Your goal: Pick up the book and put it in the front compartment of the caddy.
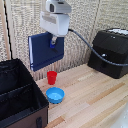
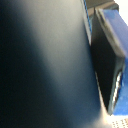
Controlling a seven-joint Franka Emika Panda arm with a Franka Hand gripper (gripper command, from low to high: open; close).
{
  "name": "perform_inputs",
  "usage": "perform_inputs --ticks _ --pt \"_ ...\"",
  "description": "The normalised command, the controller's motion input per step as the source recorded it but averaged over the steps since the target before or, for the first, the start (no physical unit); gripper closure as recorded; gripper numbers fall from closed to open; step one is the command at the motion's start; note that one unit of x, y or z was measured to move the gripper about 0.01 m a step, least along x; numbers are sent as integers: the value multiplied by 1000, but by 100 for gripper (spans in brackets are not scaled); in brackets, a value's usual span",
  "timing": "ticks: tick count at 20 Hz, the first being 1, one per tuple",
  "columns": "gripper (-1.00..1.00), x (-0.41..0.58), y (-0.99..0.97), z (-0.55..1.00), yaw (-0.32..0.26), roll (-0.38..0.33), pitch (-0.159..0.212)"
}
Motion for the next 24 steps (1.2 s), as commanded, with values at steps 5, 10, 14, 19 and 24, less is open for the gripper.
perform_inputs --ticks 5,10,14,19,24 --pt "100 -159 821 251 -48 -1 0" --pt "100 -334 848 427 -5 0 -1" --pt "100 -206 910 356 0 0 3" --pt "100 0 939 144 -7 -4 54" --pt "100 149 847 3 -71 -7 40"
